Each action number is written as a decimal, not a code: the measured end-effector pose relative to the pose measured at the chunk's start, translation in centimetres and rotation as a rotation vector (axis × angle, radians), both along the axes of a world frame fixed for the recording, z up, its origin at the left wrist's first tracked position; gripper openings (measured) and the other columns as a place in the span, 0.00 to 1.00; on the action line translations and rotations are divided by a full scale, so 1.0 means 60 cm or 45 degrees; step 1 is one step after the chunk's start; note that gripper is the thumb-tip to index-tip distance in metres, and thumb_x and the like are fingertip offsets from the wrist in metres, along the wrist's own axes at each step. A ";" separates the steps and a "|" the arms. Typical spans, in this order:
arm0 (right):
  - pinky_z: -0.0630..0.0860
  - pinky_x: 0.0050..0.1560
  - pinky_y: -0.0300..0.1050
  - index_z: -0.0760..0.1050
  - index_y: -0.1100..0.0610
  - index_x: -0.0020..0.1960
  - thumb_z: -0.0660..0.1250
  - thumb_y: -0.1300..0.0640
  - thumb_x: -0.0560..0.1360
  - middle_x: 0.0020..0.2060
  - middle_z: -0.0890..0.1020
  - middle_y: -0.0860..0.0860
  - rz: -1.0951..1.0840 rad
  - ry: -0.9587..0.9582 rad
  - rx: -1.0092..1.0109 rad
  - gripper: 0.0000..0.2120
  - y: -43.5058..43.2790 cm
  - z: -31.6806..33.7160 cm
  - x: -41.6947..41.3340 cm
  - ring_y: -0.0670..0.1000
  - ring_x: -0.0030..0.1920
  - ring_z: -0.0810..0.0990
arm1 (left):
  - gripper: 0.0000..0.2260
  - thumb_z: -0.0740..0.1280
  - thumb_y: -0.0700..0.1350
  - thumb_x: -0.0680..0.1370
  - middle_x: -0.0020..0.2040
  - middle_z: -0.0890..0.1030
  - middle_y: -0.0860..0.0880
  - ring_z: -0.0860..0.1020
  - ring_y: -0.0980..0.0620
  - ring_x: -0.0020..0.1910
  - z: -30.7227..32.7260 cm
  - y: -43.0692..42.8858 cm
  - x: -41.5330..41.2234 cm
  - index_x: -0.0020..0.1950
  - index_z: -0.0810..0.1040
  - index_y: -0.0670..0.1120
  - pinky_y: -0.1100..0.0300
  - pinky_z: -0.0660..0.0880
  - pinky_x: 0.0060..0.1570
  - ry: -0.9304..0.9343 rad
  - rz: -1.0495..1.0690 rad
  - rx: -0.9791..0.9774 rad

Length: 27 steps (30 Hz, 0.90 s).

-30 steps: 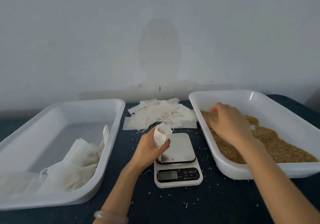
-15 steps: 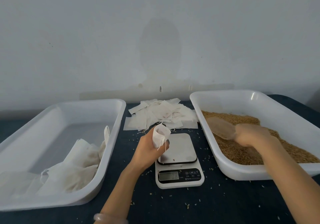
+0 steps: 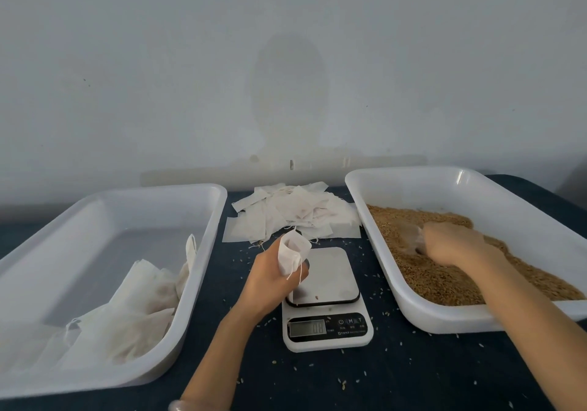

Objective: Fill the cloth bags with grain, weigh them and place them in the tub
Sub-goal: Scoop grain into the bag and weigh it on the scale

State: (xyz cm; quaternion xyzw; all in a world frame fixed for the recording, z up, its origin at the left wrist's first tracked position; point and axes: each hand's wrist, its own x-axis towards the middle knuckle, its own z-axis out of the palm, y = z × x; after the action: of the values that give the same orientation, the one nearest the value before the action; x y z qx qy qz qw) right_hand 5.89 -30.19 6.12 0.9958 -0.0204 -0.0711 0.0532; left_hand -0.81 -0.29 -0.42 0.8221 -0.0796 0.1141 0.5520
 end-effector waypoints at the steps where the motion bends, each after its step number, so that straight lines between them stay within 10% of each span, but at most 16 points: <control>1: 0.78 0.52 0.47 0.74 0.59 0.54 0.58 0.54 0.83 0.42 0.79 0.50 0.020 0.035 0.098 0.09 -0.001 -0.004 0.003 0.48 0.41 0.78 | 0.12 0.68 0.51 0.71 0.43 0.82 0.60 0.81 0.55 0.45 0.000 -0.001 0.000 0.46 0.74 0.69 0.65 0.78 0.43 0.001 0.001 -0.001; 9: 0.73 0.35 0.42 0.74 0.60 0.45 0.56 0.49 0.84 0.33 0.78 0.52 -0.116 0.055 0.532 0.17 -0.023 0.000 0.012 0.49 0.30 0.75 | 0.09 0.69 0.49 0.72 0.42 0.79 0.67 0.77 0.68 0.41 0.001 0.002 -0.001 0.48 0.73 0.60 0.75 0.72 0.36 0.003 0.016 0.046; 15: 0.66 0.24 0.39 0.78 0.62 0.44 0.57 0.48 0.83 0.29 0.75 0.53 -0.239 -0.018 0.931 0.20 -0.043 0.008 0.002 0.48 0.24 0.68 | 0.09 0.68 0.53 0.70 0.43 0.80 0.60 0.81 0.57 0.45 0.008 -0.001 0.011 0.49 0.74 0.60 0.63 0.80 0.44 0.036 0.028 -0.020; 21: 0.64 0.21 0.36 0.79 0.54 0.46 0.61 0.41 0.74 0.32 0.83 0.49 0.123 -0.162 1.191 0.17 -0.028 0.049 -0.025 0.45 0.23 0.69 | 0.07 0.68 0.48 0.74 0.42 0.81 0.57 0.81 0.56 0.43 0.020 -0.016 0.024 0.49 0.75 0.58 0.69 0.76 0.37 0.069 -0.089 -0.035; 27: 0.64 0.21 0.34 0.82 0.52 0.45 0.65 0.42 0.69 0.31 0.83 0.50 0.414 0.227 1.214 0.15 0.007 0.092 -0.037 0.44 0.22 0.69 | 0.05 0.67 0.50 0.74 0.40 0.80 0.57 0.77 0.60 0.38 0.007 -0.007 0.028 0.46 0.74 0.60 0.58 0.79 0.45 0.087 -0.137 0.051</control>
State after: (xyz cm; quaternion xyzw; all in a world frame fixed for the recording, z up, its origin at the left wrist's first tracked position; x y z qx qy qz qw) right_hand 3.69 -29.77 11.67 0.8898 0.1742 -0.1480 -0.3951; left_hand 0.84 -0.72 -0.01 0.8309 -0.1071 0.0547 0.5433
